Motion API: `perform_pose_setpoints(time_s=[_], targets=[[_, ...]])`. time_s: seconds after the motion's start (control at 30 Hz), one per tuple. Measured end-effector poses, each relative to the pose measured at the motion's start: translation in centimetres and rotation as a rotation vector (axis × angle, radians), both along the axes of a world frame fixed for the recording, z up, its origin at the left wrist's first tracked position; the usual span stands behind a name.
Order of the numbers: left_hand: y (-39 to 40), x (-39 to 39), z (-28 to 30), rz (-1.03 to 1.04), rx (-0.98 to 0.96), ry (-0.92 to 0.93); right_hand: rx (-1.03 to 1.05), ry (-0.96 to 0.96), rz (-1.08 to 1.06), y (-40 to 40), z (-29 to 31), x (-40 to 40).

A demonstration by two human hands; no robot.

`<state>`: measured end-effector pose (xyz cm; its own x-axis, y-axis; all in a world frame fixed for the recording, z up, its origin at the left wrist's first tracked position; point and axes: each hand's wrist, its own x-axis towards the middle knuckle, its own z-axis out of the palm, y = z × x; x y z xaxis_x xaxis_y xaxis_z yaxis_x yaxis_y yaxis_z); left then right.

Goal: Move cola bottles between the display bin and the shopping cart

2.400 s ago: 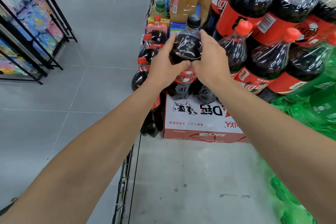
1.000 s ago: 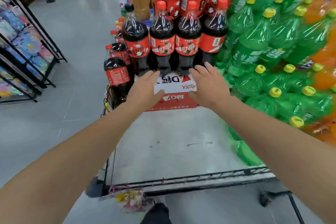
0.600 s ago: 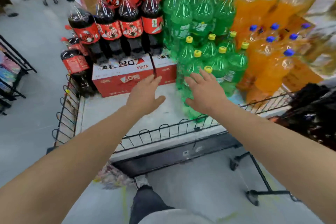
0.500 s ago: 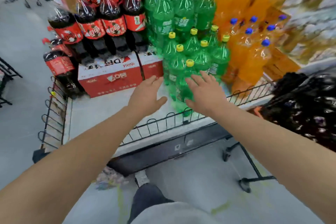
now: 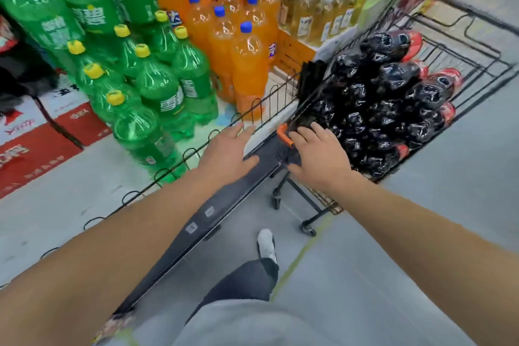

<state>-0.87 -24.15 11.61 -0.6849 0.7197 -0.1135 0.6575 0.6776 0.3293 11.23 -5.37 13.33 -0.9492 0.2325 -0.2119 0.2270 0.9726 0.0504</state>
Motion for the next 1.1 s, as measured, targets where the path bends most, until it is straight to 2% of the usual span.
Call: perform_pose_setpoints(time_s=[0.17,0.37,0.57,0.7,0.87,1.1], targets=[[9.6,-1.5,-2.7,-0.113,-0.014,-0.061,-0.03,-0.072,-0.154,8.7,-2.3,1.1],[21.4,-3.6,-3.6,-0.233,-0.036,-0.1,-0.061,-0.104,-0.304,18.9,-2.4,0.7],[32.2,-2.9,-2.4,-0.349,0.052,-0.17,-0.075,-0.066,-0.495,28.2,-1.1,2.1],[38.9,-1.4,-2.0,-0.38,0.115,-0.192,-0.109,0.054,-0.598,34.2,-0.3,3.7],[47.0,0.9,-2.8,-0.324,0.177,-0.236,-0.18,0.128,-0.659,42.8,-0.6,5.1],[55.8,4.9,-4.3,-0.05,0.197,-0.276,-0.441,0.257,-0.721,55.2,-3.9,4.4]])
